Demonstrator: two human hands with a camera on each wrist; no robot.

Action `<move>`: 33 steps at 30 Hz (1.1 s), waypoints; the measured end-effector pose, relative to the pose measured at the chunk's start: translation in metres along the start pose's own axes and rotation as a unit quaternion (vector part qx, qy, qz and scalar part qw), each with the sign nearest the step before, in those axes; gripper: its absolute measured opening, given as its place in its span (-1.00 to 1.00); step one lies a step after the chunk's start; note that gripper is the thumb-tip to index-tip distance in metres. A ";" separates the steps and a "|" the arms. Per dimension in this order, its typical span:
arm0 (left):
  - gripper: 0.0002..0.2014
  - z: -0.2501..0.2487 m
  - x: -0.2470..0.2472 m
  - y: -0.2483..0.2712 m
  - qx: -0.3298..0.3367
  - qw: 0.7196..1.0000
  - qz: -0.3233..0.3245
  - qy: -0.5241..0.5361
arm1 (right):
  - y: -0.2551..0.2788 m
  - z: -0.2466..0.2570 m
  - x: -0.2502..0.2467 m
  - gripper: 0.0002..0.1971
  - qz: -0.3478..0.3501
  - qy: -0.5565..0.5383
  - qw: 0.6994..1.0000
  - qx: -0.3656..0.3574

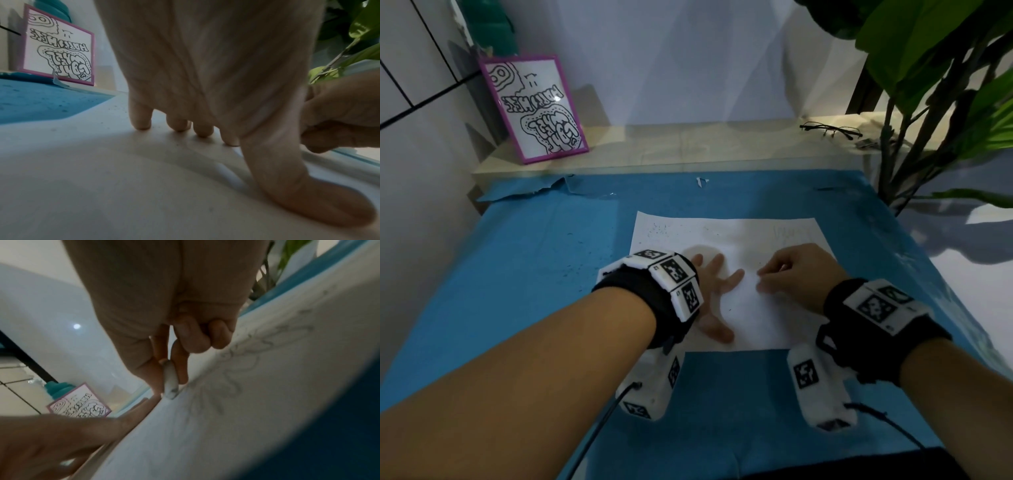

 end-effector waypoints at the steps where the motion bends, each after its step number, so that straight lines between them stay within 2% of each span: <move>1: 0.03 0.000 0.001 0.000 0.000 1.000 -0.001 0.000 | 0.000 0.001 0.002 -0.94 0.005 0.005 1.000 -0.004; 4: 0.06 0.001 0.002 -0.001 0.002 1.000 -0.009 -0.001 | 0.008 0.009 0.017 -0.92 0.080 0.000 0.997 -0.023; 8: 0.07 -0.001 0.001 0.001 -0.005 1.000 -0.003 0.000 | 0.005 0.001 0.003 -0.93 0.028 0.020 0.999 -0.007; 11: 0.09 0.001 0.002 -0.001 -0.005 1.000 -0.006 -0.011 | 0.012 0.004 0.011 -0.91 0.100 -0.017 0.995 -0.005; 12: 0.09 0.001 0.002 -0.001 -0.005 1.000 -0.006 -0.012 | 0.014 0.003 0.011 -0.92 0.102 -0.019 0.995 -0.003; 15: 0.08 0.001 0.001 -0.001 -0.002 1.000 -0.001 -0.008 | 0.013 -0.001 0.001 -0.94 0.038 -0.002 0.999 -0.003; 16: 0.08 0.001 0.001 -0.001 -0.003 1.000 -0.003 -0.011 | 0.013 0.000 0.001 -0.92 0.053 -0.006 0.999 -0.006; 19: 0.10 0.002 0.003 -0.004 -0.009 1.000 -0.007 -0.017 | 0.019 0.006 0.010 -0.90 0.160 -0.016 0.987 0.002; 20: 0.10 0.002 0.003 -0.004 -0.009 1.000 -0.008 -0.018 | 0.017 0.006 0.010 -0.94 0.154 -0.009 0.988 0.002; 22: 0.08 0.002 0.003 -0.004 -0.006 1.000 -0.009 -0.017 | 0.011 0.006 0.005 -0.89 0.092 -0.004 0.996 -0.005; 23: 0.09 0.003 0.004 -0.006 -0.005 1.000 -0.010 -0.014 | 0.010 0.006 0.005 -0.88 0.084 -0.013 0.996 -0.005; 24: 0.10 0.005 0.005 -0.007 -0.005 1.000 -0.012 -0.013 | 0.011 0.007 0.006 -0.89 0.104 -0.016 0.994 -0.004; 26: 0.12 0.007 0.007 -0.010 -0.009 1.000 -0.017 -0.013 | 0.016 0.010 0.010 -0.92 0.199 -0.004 0.980 0.010; 27: 0.13 0.007 0.008 -0.010 -0.010 1.000 -0.018 -0.011 | 0.018 0.010 0.010 -0.93 0.217 0.002 0.976 0.015; 28: 0.12 0.006 0.008 -0.010 -0.009 1.000 -0.019 -0.010 | 0.016 0.008 0.009 -0.92 0.203 0.008 0.979 0.010; 30: 0.11 0.005 0.006 -0.010 -0.005 1.000 -0.018 -0.009 | 0.011 0.006 0.004 -0.91 0.114 -0.001 0.993 -0.005; 31: 0.11 0.005 0.006 -0.010 -0.004 1.000 -0.017 -0.006 | 0.011 0.005 0.004 -0.92 0.098 -0.010 0.995 -0.003; 33: 0.11 0.006 0.006 -0.009 -0.008 1.000 -0.014 -0.001 | 0.013 0.006 0.007 -0.93 0.158 -0.005 0.987 0.003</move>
Point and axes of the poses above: each hand's wrist, its own y-axis away from the middle knuckle, its own x-axis out of the palm, z = x × y, the point moved 3 cm from there along -y, towards the middle knuckle, and after that the axes turned 9 degrees about -x, right-handed, at the moved point
